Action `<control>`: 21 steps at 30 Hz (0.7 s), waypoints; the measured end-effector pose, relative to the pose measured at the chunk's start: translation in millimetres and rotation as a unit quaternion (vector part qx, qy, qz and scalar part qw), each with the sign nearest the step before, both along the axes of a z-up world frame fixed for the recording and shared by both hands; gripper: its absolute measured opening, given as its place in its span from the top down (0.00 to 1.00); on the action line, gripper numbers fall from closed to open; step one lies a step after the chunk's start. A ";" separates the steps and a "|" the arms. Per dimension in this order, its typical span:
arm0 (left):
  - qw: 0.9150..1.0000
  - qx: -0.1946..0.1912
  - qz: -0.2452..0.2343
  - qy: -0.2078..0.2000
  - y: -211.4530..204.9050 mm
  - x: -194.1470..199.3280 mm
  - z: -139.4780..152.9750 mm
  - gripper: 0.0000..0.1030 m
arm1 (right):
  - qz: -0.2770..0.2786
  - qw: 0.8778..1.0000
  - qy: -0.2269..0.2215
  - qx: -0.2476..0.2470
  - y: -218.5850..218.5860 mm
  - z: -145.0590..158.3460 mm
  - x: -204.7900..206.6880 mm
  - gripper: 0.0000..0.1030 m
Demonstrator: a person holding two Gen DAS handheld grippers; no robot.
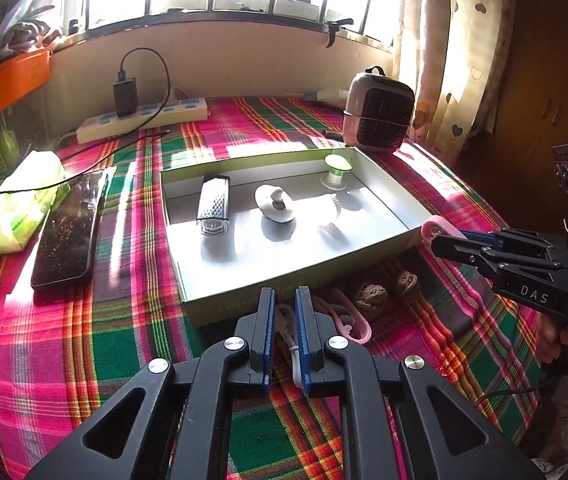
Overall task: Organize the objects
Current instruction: 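Close the left gripper on the white USB cable while the right gripper holds the pink clip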
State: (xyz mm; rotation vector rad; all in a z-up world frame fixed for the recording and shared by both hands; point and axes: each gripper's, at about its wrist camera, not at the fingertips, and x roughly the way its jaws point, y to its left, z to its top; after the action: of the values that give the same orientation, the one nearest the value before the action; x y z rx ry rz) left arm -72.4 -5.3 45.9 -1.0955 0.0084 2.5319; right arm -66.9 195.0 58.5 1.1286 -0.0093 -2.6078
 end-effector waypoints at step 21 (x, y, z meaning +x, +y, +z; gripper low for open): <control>0.997 -0.015 0.024 -0.068 1.3 -8.8 -36.7 0.73 | 0.005 1.000 -0.007 -0.006 -2.9 -8.3 -2.3 0.82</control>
State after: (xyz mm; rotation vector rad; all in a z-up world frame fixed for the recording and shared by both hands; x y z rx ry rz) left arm -81.2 -4.0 9.2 -1.2911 -0.0171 2.5012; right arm -69.2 192.1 50.1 1.1409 -0.0215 -2.5869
